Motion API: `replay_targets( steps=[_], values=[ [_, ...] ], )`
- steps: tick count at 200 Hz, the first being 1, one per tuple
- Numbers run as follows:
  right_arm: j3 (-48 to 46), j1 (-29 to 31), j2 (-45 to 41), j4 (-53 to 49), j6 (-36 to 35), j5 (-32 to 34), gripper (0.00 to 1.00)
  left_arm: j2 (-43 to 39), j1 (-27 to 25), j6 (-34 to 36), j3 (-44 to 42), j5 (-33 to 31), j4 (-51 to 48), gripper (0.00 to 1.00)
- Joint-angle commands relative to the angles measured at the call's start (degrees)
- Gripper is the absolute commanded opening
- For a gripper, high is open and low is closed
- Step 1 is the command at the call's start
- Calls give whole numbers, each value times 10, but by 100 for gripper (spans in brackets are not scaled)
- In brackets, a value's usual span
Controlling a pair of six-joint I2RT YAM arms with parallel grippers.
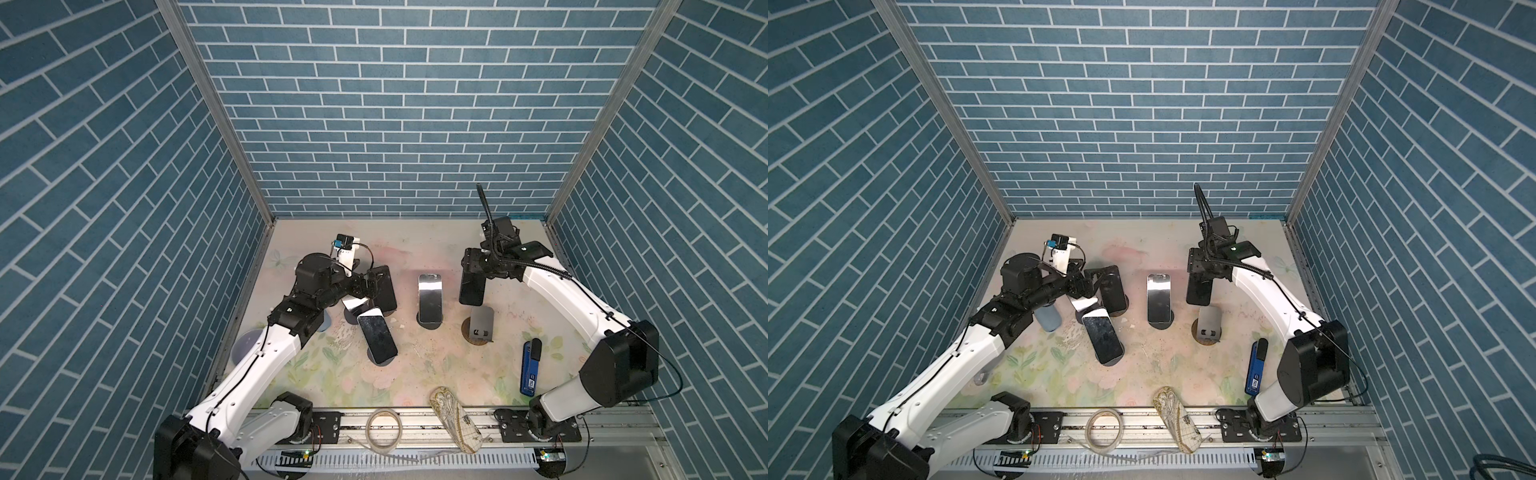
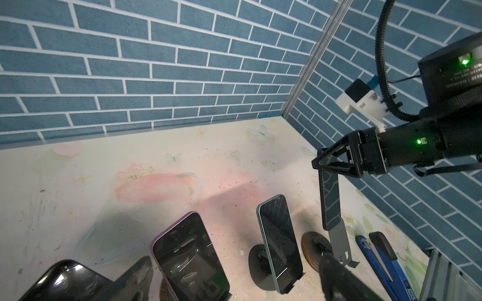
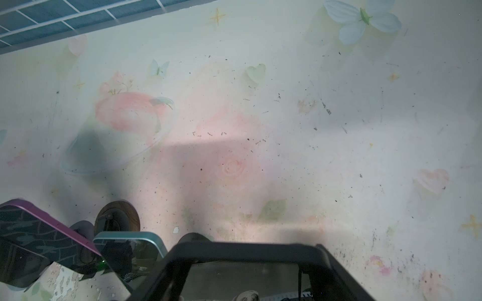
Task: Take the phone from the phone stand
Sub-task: 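Lift the black phone up off its stand with the right gripper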
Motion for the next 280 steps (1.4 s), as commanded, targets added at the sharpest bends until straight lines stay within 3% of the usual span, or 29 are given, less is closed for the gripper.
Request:
replay_targets(
  steps=[1, 116, 280],
  values=[
    [44, -12, 16, 15, -13, -12, 42, 3, -25, 31, 6, -32, -10, 100],
    [103, -36, 135, 38, -35, -28, 41, 55, -47, 21, 13, 7, 48, 100],
    [193, -35, 273, 43, -47, -71, 40, 42, -48, 31, 14, -24, 24, 100]
  ],
)
